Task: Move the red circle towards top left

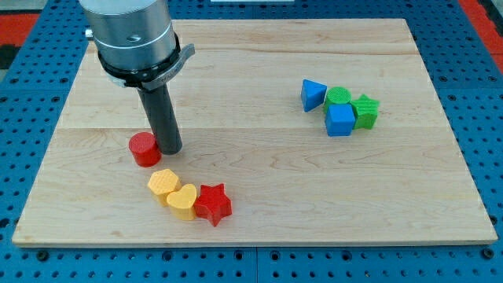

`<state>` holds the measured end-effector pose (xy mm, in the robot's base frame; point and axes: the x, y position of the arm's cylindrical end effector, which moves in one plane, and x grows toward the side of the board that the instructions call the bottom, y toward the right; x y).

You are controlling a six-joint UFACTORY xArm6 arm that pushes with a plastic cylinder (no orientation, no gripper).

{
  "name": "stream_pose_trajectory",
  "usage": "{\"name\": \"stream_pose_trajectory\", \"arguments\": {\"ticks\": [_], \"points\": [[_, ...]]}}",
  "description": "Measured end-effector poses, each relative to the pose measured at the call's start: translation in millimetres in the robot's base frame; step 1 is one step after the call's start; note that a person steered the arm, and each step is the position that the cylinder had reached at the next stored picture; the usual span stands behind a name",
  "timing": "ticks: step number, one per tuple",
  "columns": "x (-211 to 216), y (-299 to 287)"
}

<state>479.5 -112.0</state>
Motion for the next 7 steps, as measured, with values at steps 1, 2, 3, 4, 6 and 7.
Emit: {"name": "stream_pose_trajectory", "arguments": {"ticks": [1, 2, 3, 4, 6, 7], "points": [[-9, 16], [25, -10], [42, -59], [4, -50], [-13, -17], [-13, -4]]}}
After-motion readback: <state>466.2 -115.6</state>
